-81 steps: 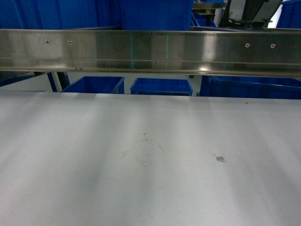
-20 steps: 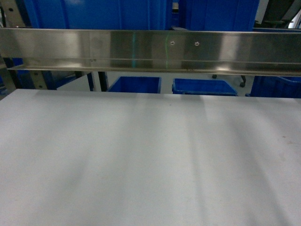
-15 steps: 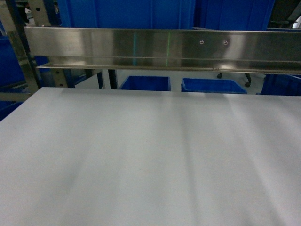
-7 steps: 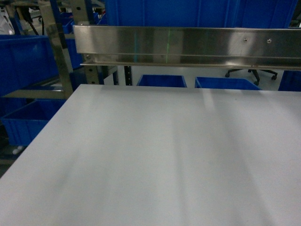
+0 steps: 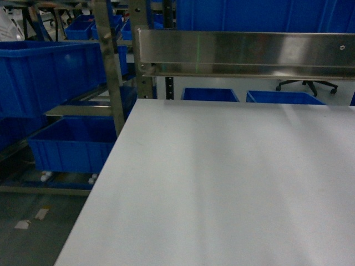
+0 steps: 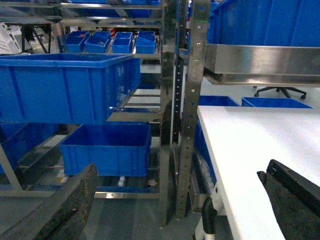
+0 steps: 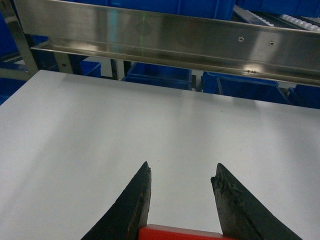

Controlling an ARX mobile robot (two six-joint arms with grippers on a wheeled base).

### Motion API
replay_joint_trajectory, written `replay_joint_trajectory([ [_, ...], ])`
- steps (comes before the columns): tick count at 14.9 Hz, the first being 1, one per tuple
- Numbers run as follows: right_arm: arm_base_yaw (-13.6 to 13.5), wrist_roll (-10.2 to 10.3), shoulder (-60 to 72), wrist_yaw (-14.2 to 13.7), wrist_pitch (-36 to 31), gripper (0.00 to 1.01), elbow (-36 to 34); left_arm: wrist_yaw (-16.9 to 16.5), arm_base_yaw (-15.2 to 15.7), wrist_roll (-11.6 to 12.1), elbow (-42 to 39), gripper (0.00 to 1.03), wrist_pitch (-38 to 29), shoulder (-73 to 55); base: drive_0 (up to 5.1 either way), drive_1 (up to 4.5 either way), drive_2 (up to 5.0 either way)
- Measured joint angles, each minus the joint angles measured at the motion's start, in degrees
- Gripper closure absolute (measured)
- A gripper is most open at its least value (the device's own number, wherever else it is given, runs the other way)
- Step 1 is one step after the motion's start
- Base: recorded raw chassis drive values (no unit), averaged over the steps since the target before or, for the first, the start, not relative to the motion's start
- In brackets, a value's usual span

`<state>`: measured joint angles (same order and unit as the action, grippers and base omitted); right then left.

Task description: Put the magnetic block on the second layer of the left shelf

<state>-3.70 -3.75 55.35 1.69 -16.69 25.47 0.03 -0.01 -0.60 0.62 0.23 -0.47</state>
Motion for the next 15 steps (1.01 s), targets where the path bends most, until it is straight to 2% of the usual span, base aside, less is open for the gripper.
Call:
replay_joint_trajectory([
  [15, 0.0, -0.02, 0.02, -0.02, -0.02, 0.68, 0.0, 0.04, 0.0, 0.0, 0.0, 0.05, -0.02, 0.0, -5.0, 2.45, 2.5],
])
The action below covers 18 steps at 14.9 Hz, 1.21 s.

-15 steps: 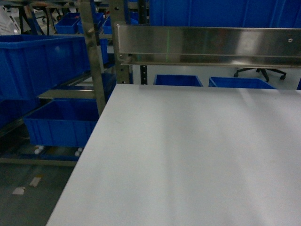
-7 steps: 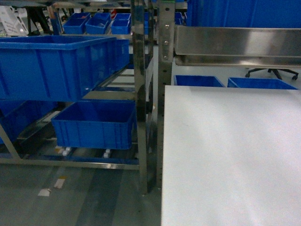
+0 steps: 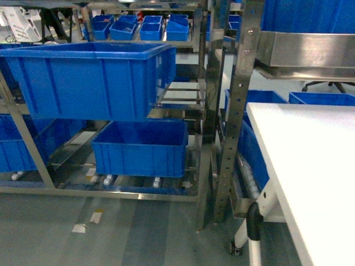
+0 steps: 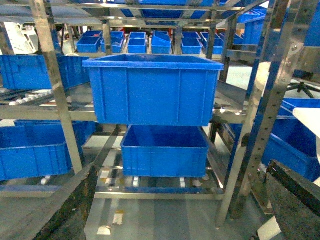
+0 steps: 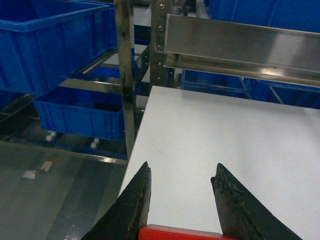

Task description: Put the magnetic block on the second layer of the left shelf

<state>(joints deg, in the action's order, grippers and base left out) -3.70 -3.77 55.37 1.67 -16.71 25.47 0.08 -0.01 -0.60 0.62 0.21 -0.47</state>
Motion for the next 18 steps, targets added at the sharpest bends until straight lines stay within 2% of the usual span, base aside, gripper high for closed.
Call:
replay_joint_trajectory([
  [16, 0.0, -0.17, -0.04, 0.0, -0.02, 0.68, 0.0, -0.02, 0.0, 0.0, 0.0, 0.05, 0.0, 0.0, -5.0, 2.5, 2.5],
  [18, -0.02, -0.2, 0.02, 0.04, -0.02, 0.68, 0.0, 0.2, -0.02, 0.0, 0.0, 0.05, 0.09, -0.02, 0.0, 0.0, 0.0],
])
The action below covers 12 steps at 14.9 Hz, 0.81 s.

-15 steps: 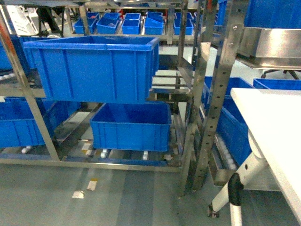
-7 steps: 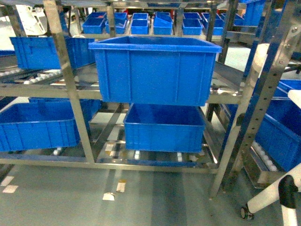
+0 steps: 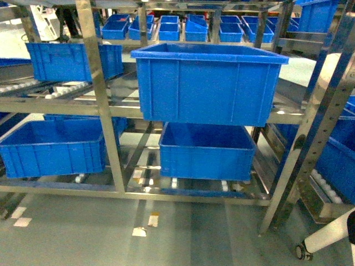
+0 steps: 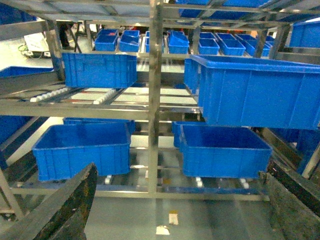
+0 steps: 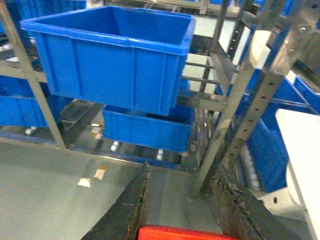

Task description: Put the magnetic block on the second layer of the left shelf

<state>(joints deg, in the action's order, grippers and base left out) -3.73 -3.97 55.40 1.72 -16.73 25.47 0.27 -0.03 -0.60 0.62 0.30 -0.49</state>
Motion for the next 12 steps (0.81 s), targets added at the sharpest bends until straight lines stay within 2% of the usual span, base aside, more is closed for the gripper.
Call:
replay_joint_trajectory([
  [4, 0.0, -0.15, -0.04, -0.07, 0.09, 0.68, 0.0, -0.2, 0.02, 0.0, 0.0, 0.05, -0.07, 0.02, 0.0, 0.53, -0.5],
  [11, 0.0, -0.15, -0.24, -0.02, 0.02, 0.68, 0.0, -0.2, 0.02, 0.0, 0.0, 0.05, 0.0, 0.02, 0.1, 4.37, -4.2],
  [12, 0.0, -0.15, -0.24, -0.04, -0.02, 0.68, 0.0, -0.2, 0.02, 0.0, 0.0, 0.05, -0.11, 0.02, 0.0, 0.0, 0.0],
])
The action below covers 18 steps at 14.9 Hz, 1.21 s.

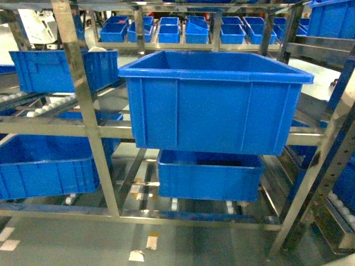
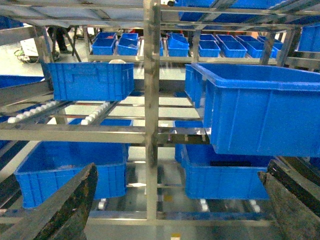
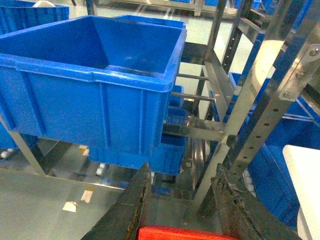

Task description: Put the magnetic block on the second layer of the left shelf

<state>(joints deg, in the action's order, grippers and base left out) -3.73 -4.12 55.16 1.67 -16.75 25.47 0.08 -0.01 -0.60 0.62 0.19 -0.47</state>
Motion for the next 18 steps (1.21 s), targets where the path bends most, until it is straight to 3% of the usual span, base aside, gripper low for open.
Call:
replay_joint_trajectory([
  [2, 0.0, -0.02, 0.55, 0.0, 0.22, 0.68, -0.02, 0.02, 0.0, 0.0, 0.0, 0.05, -0.26, 0.0, 0.0, 0.0, 0.0],
  [7, 0.0, -0.02, 0.22, -0.17, 0.07, 0.68, 0.0, -0.07, 0.0, 0.0, 0.0, 0.05, 0.04, 0.0, -4.7, 3.61, 1.2],
  [10, 0.0, -0.02, 0.13, 0.15, 0.09, 0.68, 0.0, 0.15, 0.0, 0.0, 0.0, 0.05, -0.11, -0.02, 0.0, 0.0, 0.0],
  [18, 0.02, -0.02, 0.0, 0.04, 0.04, 0.68, -0.11, -0.02, 0.0, 0.0, 0.0, 0.05, 0.07, 0.0, 0.0, 4.32, -4.4],
])
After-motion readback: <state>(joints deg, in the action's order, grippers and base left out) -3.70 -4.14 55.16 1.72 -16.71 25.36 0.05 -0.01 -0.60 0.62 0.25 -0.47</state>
